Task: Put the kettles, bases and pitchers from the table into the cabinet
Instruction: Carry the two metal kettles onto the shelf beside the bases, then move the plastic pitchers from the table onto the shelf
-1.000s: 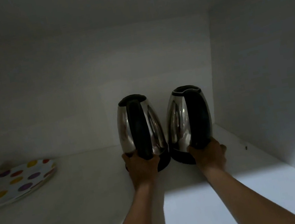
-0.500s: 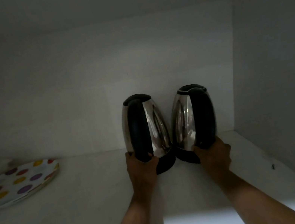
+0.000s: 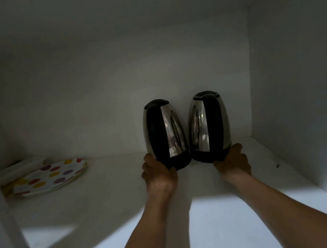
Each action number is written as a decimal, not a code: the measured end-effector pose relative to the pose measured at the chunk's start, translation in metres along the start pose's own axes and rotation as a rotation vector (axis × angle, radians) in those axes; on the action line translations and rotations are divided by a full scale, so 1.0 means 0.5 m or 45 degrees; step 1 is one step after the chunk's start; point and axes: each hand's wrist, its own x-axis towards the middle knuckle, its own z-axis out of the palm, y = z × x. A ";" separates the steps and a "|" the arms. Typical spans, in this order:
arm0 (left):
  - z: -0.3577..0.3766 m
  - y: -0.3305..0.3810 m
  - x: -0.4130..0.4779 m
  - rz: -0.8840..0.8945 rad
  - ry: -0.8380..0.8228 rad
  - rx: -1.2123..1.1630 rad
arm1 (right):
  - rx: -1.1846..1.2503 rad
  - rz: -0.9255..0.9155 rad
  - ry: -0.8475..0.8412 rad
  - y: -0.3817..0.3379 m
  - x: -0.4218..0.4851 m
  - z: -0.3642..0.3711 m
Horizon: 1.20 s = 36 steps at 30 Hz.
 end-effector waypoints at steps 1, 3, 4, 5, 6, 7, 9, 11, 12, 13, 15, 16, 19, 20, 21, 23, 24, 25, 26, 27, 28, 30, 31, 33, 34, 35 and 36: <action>-0.026 0.002 -0.020 0.088 0.023 0.120 | -0.080 -0.045 -0.008 -0.010 -0.028 -0.005; -0.086 0.006 -0.063 0.212 0.074 0.334 | -0.203 -0.186 0.017 -0.036 -0.090 -0.008; -0.125 0.005 -0.088 0.230 0.105 0.417 | -0.224 -0.255 0.027 -0.053 -0.128 -0.007; -0.167 0.001 -0.117 0.248 0.146 0.489 | -0.221 -0.296 0.014 -0.069 -0.172 -0.004; -0.209 -0.005 -0.148 0.268 0.186 0.539 | -0.209 -0.324 -0.014 -0.084 -0.222 0.001; -0.254 -0.016 -0.180 0.273 0.206 0.570 | -0.205 -0.354 -0.051 -0.099 -0.276 0.008; -0.340 -0.037 -0.236 0.256 0.237 0.609 | -0.242 -0.453 -0.115 -0.127 -0.376 0.024; -0.438 -0.063 -0.303 0.209 0.298 0.641 | -0.285 -0.582 -0.184 -0.161 -0.483 0.037; -0.490 -0.077 -0.334 0.184 0.343 0.650 | -0.289 -0.653 -0.212 -0.184 -0.533 0.046; -0.543 -0.093 -0.369 0.152 0.385 0.671 | -0.281 -0.712 -0.241 -0.208 -0.584 0.059; -0.643 -0.134 -0.434 0.081 0.458 0.738 | -0.238 -0.813 -0.313 -0.250 -0.683 0.088; -0.696 -0.159 -0.471 0.029 0.502 0.778 | -0.217 -0.860 -0.374 -0.268 -0.739 0.106; -0.856 -0.229 -0.581 -0.178 0.626 0.877 | -0.152 -1.010 -0.548 -0.318 -0.911 0.167; -0.910 -0.252 -0.621 -0.263 0.669 0.908 | -0.125 -1.076 -0.603 -0.336 -0.974 0.186; -0.960 -0.273 -0.663 -0.342 0.714 0.941 | -0.103 -1.140 -0.668 -0.352 -1.037 0.205; -1.047 -0.312 -0.748 -0.480 0.798 1.003 | -0.084 -1.256 -0.803 -0.379 -1.162 0.242; -1.080 -0.330 -0.785 -0.540 0.819 1.018 | -0.072 -1.300 -0.859 -0.386 -1.215 0.259; -1.115 -0.348 -0.830 -0.611 0.849 1.030 | -0.064 -1.350 -0.928 -0.392 -1.278 0.275; -1.147 -0.367 -0.873 -0.683 0.876 1.040 | -0.063 -1.396 -1.002 -0.396 -1.338 0.289; -1.177 -0.386 -0.917 -0.762 0.901 1.049 | -0.073 -1.442 -1.080 -0.398 -1.398 0.304; -1.205 -0.406 -0.964 -0.845 0.920 1.058 | -0.083 -1.489 -1.148 -0.397 -1.459 0.319; -1.247 -0.448 -1.043 -0.996 0.957 1.075 | -0.105 -1.574 -1.271 -0.387 -1.560 0.341; -1.266 -0.471 -1.083 -1.072 0.979 1.087 | -0.118 -1.611 -1.346 -0.379 -1.609 0.354; -1.298 -0.518 -1.156 -1.213 1.016 1.090 | -0.151 -1.676 -1.493 -0.358 -1.700 0.383; -1.309 -0.539 -1.184 -1.262 1.027 1.077 | -0.168 -1.699 -1.541 -0.348 -1.734 0.397; -1.321 -0.561 -1.212 -1.316 1.045 1.070 | -0.187 -1.716 -1.597 -0.335 -1.771 0.412; -1.331 -0.584 -1.238 -1.375 1.063 1.067 | -0.202 -1.727 -1.651 -0.321 -1.808 0.431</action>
